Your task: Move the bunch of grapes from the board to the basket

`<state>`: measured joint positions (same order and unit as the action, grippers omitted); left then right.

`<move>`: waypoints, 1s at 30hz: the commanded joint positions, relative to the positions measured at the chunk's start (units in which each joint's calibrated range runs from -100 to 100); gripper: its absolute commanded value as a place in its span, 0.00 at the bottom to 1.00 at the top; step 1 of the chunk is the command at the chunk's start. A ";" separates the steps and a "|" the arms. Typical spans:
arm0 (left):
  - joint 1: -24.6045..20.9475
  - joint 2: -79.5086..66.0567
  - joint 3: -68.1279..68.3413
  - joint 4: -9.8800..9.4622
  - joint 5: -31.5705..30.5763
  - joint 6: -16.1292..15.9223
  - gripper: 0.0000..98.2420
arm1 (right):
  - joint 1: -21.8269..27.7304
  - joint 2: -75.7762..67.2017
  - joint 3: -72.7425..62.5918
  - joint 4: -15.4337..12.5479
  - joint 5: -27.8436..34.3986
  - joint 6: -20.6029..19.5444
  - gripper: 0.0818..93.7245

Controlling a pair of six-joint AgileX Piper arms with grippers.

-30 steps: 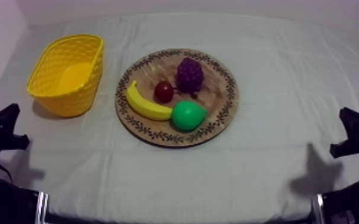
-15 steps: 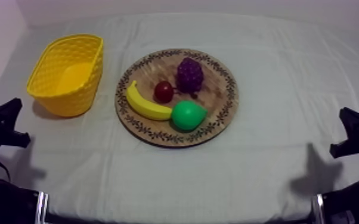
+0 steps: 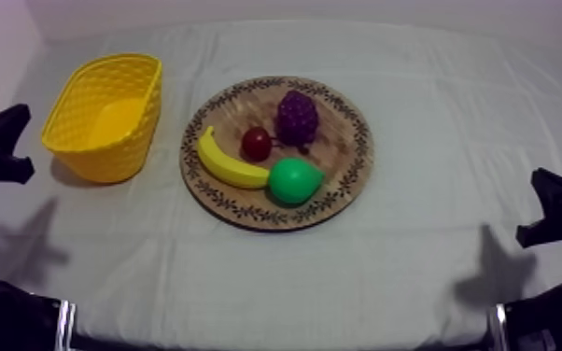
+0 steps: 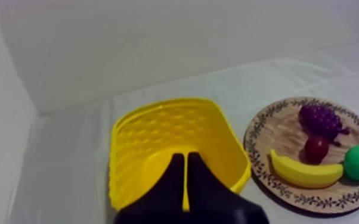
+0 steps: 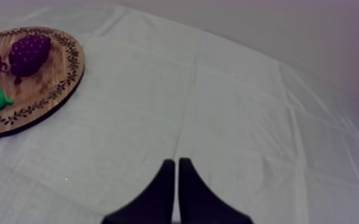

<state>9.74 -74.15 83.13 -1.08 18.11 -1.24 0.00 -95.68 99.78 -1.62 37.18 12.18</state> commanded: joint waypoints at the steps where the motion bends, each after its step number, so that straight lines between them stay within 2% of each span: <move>1: 0.47 4.45 -3.48 -0.02 -0.11 -0.04 0.00 | 0.00 0.00 -0.01 -0.02 0.00 0.01 0.00; 10: 2.95 17.02 -15.25 -0.07 -0.26 0.00 0.00 | 0.00 0.00 -0.01 -0.02 0.00 0.01 0.00; 20: 3.21 28.62 -26.13 -0.07 -0.10 -0.29 0.00 | 0.00 0.00 -0.01 -0.02 0.00 0.01 0.00; 30: 4.85 39.51 -40.91 -0.09 7.21 -3.23 0.00 | 0.00 0.00 -0.01 -0.02 0.00 0.01 0.00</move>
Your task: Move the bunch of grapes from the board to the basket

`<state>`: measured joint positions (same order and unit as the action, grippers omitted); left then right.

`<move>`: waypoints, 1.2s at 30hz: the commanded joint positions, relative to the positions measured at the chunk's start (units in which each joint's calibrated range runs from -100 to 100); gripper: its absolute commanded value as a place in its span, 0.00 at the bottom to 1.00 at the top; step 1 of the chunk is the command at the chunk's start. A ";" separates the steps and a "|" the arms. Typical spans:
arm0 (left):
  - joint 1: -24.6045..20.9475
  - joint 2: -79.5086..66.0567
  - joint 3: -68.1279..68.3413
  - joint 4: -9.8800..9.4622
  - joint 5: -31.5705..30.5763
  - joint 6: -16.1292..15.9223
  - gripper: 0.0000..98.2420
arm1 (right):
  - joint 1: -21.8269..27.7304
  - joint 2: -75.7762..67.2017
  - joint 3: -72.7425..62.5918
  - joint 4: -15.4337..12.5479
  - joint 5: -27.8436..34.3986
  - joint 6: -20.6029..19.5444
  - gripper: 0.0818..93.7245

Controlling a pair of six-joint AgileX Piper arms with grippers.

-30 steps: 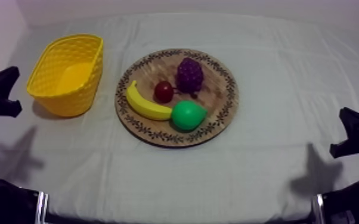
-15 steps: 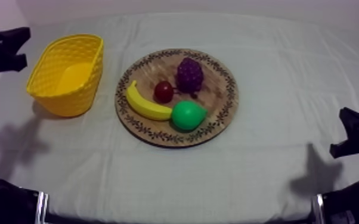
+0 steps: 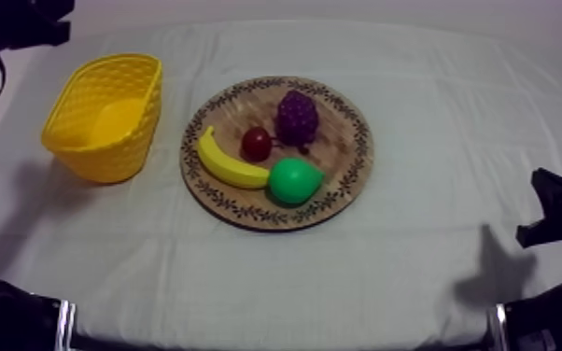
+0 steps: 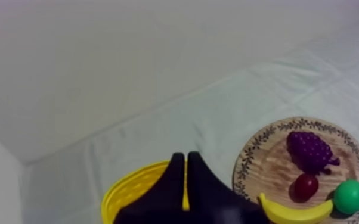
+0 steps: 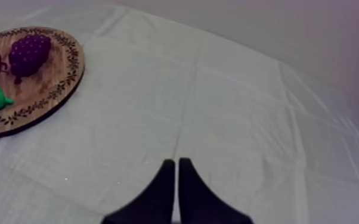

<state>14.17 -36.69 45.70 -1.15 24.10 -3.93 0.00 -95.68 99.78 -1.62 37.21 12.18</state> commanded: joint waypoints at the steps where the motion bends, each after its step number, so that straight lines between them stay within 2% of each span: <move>1: 0.87 3.27 -5.37 -0.03 2.33 -0.95 0.00 | 0.00 0.00 -0.01 -0.02 -0.03 0.01 0.00; 9: 4.69 13.86 -22.77 -0.12 16.31 -3.23 0.00 | 0.00 0.00 -0.01 -0.02 -0.03 0.01 0.00; 15: 8.12 21.45 -33.89 -1.59 24.48 -3.17 0.00 | 0.00 0.00 -0.01 -0.02 -0.03 0.01 0.00; 24: 11.53 31.32 -48.58 -1.79 35.59 -3.36 0.00 | 0.00 0.00 -0.01 -0.02 -0.03 0.01 0.00; 36: 14.63 42.62 -60.84 -1.63 43.17 -4.58 0.00 | 0.00 0.00 -0.01 -0.02 -0.03 0.01 0.00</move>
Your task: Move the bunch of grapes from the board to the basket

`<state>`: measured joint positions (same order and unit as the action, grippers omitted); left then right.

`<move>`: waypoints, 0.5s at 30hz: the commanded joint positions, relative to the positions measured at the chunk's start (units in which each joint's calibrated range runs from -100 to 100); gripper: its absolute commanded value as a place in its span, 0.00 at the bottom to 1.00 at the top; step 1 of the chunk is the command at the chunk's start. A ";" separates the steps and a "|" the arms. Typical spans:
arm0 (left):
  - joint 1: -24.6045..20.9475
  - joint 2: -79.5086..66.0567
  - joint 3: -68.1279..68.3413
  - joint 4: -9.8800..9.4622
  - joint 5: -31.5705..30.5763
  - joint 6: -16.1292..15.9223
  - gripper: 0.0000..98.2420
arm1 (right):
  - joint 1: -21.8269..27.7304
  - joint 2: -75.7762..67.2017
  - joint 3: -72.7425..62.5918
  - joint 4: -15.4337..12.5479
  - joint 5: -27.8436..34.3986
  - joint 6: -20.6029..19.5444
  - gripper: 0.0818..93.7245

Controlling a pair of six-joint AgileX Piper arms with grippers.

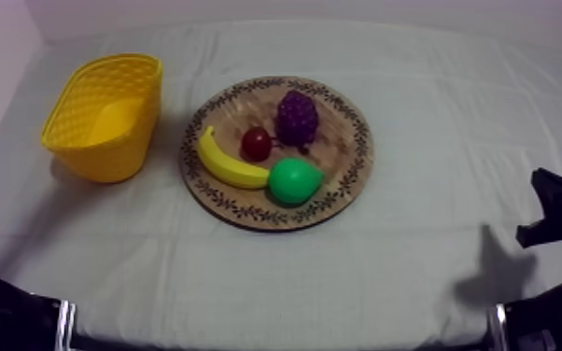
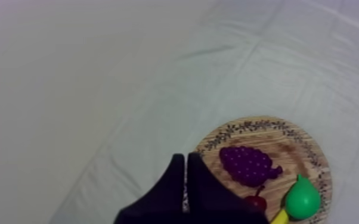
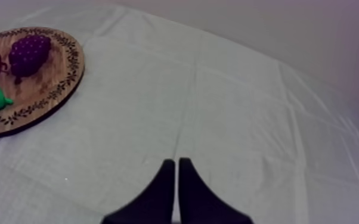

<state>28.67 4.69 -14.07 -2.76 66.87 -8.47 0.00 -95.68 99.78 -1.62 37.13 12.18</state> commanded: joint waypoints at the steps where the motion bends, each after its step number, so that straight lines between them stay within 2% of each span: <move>1: 0.32 2.16 -1.75 0.05 0.87 -0.08 0.00 | 0.00 0.00 -0.01 -0.02 0.05 0.01 0.00; 5: 0.94 5.92 -4.04 0.47 2.81 -0.37 0.00 | 0.00 0.00 -0.01 -0.02 0.05 0.01 0.00; 9: 1.18 10.05 -5.25 1.74 4.72 -1.06 0.00 | 0.00 0.00 -0.01 -0.02 0.05 0.01 0.00; 15: 1.68 15.09 -2.80 2.58 6.28 -1.44 0.00 | 0.00 0.00 -0.01 -0.02 0.05 0.01 0.00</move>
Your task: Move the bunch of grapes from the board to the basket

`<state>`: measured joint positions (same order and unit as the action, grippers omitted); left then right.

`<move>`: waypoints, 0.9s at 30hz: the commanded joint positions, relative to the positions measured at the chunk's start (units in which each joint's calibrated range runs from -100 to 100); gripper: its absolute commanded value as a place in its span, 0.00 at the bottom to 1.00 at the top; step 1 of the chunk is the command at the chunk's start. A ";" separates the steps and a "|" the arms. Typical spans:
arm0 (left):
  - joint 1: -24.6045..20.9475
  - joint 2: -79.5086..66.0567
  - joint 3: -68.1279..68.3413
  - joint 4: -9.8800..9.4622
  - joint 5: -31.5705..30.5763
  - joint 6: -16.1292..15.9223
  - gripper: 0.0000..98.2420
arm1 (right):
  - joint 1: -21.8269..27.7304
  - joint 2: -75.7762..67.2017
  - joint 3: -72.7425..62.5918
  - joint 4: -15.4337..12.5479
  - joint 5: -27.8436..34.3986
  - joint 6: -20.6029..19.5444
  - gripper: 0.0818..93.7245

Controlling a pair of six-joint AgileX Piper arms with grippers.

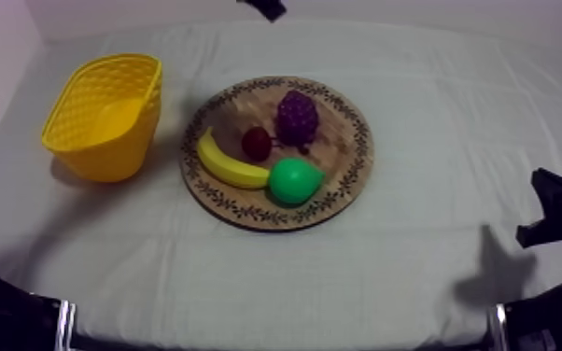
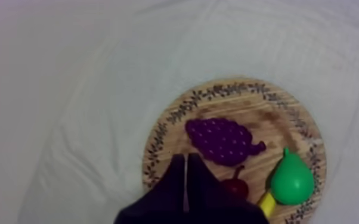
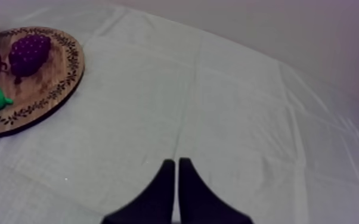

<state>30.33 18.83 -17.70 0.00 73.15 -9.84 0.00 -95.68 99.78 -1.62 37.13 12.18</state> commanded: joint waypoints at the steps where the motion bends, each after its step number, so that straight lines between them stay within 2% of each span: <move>1: 0.13 1.57 1.55 -0.09 -0.15 -0.17 0.00 | 0.00 0.00 -0.01 -0.02 0.05 0.01 0.00; 11: 1.38 5.45 1.37 0.47 -0.22 0.23 0.00 | 0.00 0.00 -0.01 -0.02 0.05 0.01 0.00; 16: 1.77 5.63 1.33 0.16 -0.34 2.79 0.00 | 0.00 0.00 -0.01 -0.02 0.05 0.01 0.00; 19: 2.12 5.19 1.83 -0.78 -0.45 7.35 0.00 | 0.00 0.00 -0.01 -0.02 0.05 0.01 0.00; 24: 4.09 4.67 2.58 -4.85 1.02 22.26 0.00 | 0.00 0.00 -0.01 -0.02 0.05 0.01 0.00; 27: 4.59 4.75 2.25 -5.31 1.99 26.84 0.00 | 0.00 0.00 -0.01 -0.02 0.05 0.01 0.00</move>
<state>34.90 23.54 -15.41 -5.28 74.83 6.52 0.00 -95.68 99.78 -1.62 37.20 12.18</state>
